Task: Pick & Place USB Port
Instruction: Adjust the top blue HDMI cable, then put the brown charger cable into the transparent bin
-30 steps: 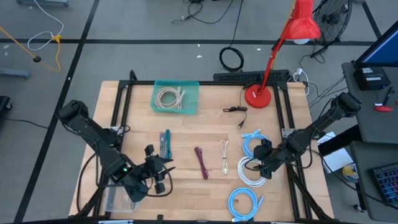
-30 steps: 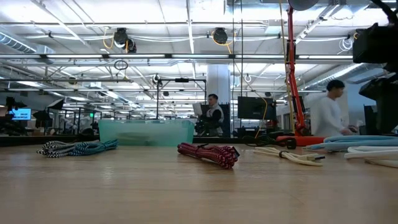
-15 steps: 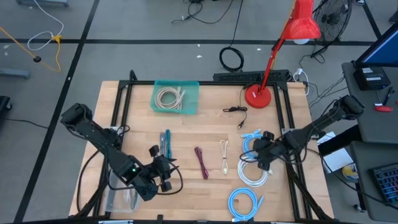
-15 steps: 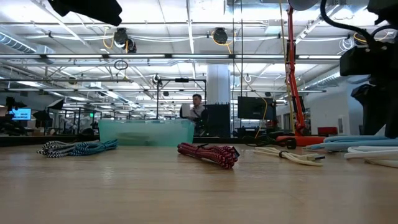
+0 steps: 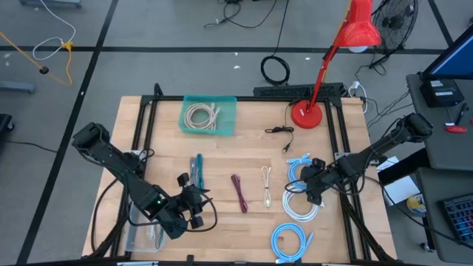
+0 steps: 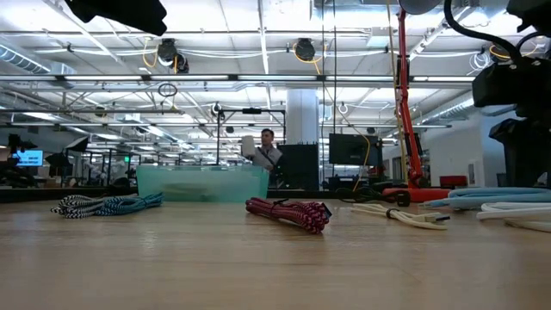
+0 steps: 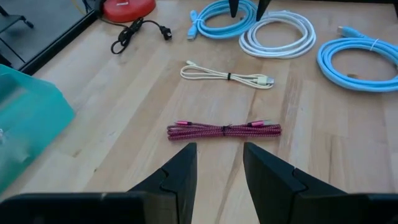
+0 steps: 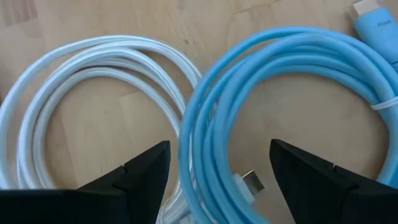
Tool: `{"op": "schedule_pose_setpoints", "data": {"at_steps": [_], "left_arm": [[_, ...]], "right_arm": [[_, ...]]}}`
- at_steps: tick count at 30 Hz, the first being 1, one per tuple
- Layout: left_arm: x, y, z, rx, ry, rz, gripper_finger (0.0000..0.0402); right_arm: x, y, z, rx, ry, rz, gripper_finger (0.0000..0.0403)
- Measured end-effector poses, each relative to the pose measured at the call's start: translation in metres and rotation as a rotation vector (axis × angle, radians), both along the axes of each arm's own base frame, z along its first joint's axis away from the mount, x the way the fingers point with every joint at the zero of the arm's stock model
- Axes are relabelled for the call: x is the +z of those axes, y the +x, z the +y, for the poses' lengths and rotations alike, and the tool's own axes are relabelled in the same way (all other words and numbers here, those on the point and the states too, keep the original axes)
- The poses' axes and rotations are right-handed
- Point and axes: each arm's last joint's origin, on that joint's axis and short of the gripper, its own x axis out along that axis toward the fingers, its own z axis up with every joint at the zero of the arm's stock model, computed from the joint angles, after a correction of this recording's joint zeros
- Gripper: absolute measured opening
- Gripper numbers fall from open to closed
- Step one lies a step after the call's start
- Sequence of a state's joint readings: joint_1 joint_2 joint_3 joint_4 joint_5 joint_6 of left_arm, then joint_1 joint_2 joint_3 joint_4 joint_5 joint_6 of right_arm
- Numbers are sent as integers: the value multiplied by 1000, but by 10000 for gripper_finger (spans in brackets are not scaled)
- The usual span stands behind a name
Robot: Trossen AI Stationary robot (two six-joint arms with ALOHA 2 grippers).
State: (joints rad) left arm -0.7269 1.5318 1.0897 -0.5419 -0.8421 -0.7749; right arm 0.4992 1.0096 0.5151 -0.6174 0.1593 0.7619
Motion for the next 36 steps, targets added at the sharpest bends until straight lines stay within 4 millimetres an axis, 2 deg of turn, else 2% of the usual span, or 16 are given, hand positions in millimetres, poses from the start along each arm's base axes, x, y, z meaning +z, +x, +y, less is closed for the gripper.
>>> {"op": "schedule_pose_setpoints", "data": {"at_steps": [9, 25, 30, 36], "left_arm": [[0, 0, 0, -1, 0, 0, 131], [1, 1, -1, 1, -5, -12, 131], [1, 2, 0, 5, -4, -19, 131], [1, 5, 4, 13, -11, -8, 131]], "right_arm": [[-13, -5, -6, -30, -11, 30, 265], [-12, 1, -17, -125, -91, -33, 265], [-7, 12, -14, -124, -40, -144, 265], [11, 37, -14, -196, 102, -423, 265]]}}
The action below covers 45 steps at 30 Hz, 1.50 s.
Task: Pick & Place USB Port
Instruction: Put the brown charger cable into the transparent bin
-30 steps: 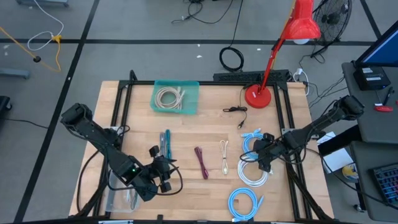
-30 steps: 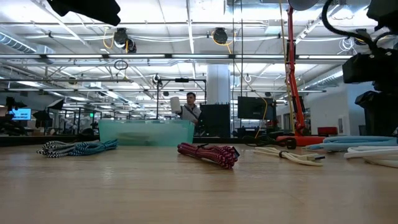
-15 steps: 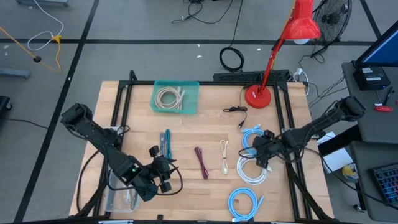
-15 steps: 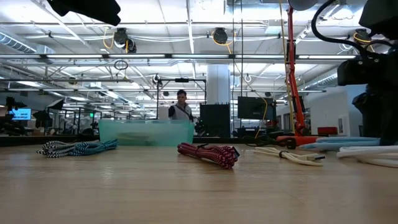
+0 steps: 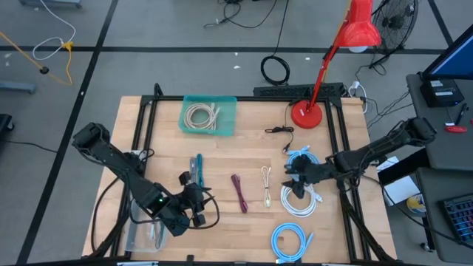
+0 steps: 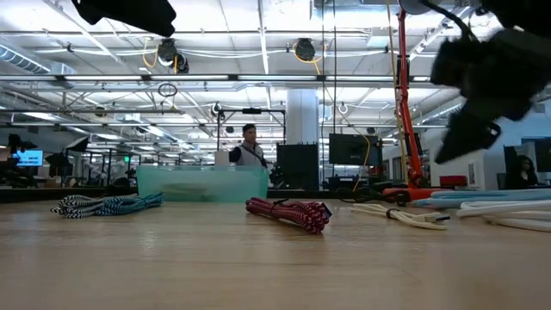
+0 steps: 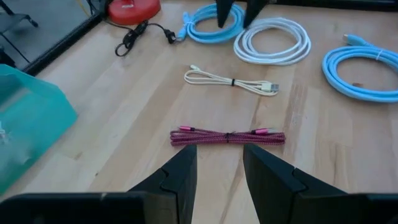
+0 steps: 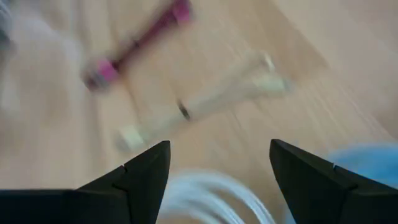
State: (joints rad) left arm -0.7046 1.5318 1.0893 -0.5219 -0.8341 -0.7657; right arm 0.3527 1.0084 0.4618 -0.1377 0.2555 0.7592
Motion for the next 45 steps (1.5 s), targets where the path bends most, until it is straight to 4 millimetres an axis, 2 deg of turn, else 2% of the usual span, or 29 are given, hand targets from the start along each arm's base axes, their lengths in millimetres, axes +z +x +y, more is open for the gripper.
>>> {"op": "schedule_pose_setpoints", "data": {"at_steps": [5, 9, 16, 22, 25, 30, 36, 45], "left_arm": [[-4, 0, 2, -68, -37, 96, 131], [-6, -3, 3, -84, -37, 144, 131], [-6, -3, 4, -99, -4, 157, 131], [-7, -4, 3, -134, 0, 186, 131], [-8, -6, 2, -142, 7, 195, 131], [-9, -11, 0, -154, 36, 225, 131], [-9, -17, -7, -186, 79, 217, 131], [-7, -27, -17, -201, 142, 173, 131]], "right_arm": [[12, 15, -6, 56, 57, -157, 265], [14, 25, -12, 121, 34, -182, 265], [-1, 63, -23, -8, 55, -7, 265], [-8, 99, -19, -76, 56, 304, 265], [1, 113, -15, -98, 48, 427, 265], [23, 139, -1, -103, 64, 443, 265], [25, 148, 13, -205, 101, 643, 265], [9, 155, 28, -308, 215, 690, 265]]}}
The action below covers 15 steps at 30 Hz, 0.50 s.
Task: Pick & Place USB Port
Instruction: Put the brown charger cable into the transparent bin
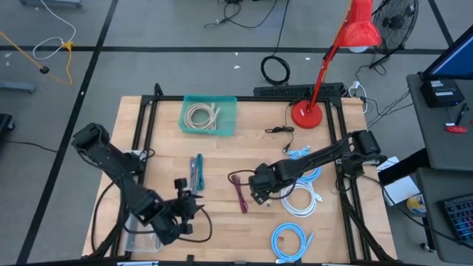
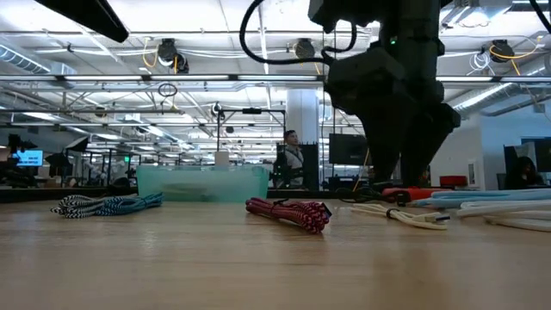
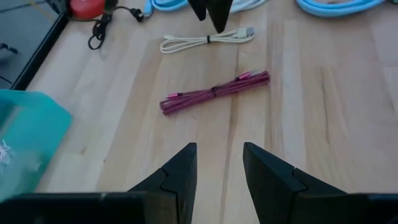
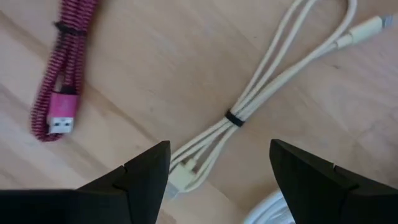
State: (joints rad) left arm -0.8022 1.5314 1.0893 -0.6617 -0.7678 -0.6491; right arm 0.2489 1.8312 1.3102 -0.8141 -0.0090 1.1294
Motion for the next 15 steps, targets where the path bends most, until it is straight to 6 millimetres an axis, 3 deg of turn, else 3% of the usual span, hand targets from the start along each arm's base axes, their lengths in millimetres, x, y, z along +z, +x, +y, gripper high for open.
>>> {"op": "schedule_pose_setpoints", "data": {"at_steps": [10, 15], "left_arm": [[1, -9, -9, -32, 32, -27, 131], [1, -10, -11, -36, 31, -32, 131]], "right_arm": [[-2, -2, 5, -55, -46, -12, 265], [-19, -11, 6, -76, -19, 4, 265]]}}
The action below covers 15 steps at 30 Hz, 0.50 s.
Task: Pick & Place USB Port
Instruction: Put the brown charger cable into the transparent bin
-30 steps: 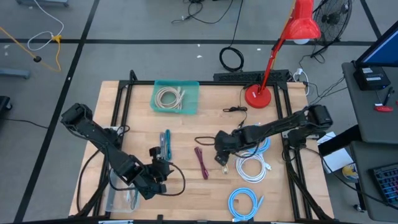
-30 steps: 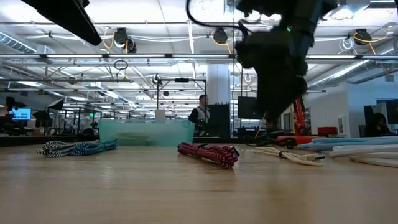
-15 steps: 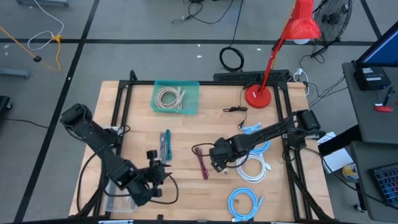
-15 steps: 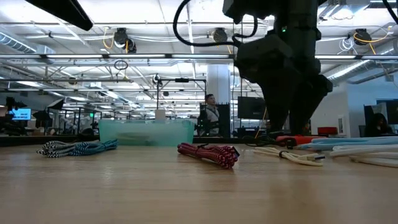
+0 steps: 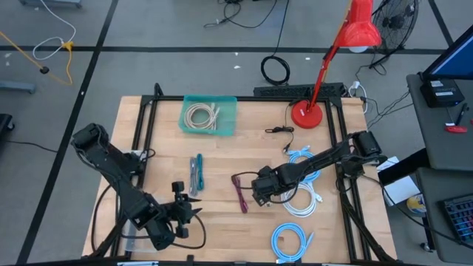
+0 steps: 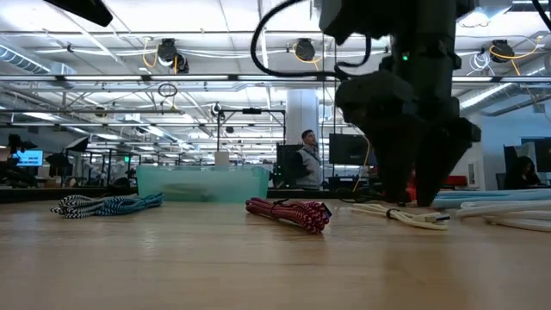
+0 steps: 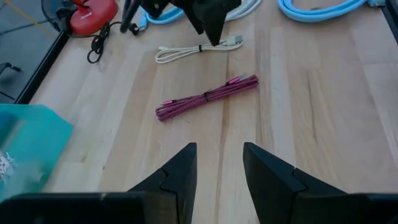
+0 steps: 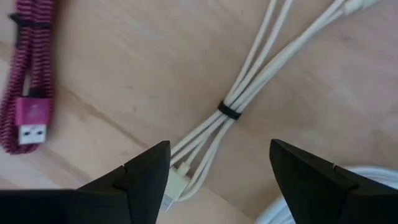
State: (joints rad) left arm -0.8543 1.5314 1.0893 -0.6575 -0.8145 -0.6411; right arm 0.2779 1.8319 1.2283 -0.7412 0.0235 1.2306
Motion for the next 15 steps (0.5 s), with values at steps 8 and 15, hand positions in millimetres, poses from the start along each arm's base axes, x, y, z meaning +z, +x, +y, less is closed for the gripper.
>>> {"op": "schedule_pose_setpoints", "data": {"at_steps": [8, 15], "left_arm": [[1, 0, 0, 17, 7, -21, 131], [1, 0, 0, 21, 9, -27, 131]], "right_arm": [[-21, -6, -1, -16, 45, -73, 253], [-22, -8, -2, -16, 33, -49, 172]]}}
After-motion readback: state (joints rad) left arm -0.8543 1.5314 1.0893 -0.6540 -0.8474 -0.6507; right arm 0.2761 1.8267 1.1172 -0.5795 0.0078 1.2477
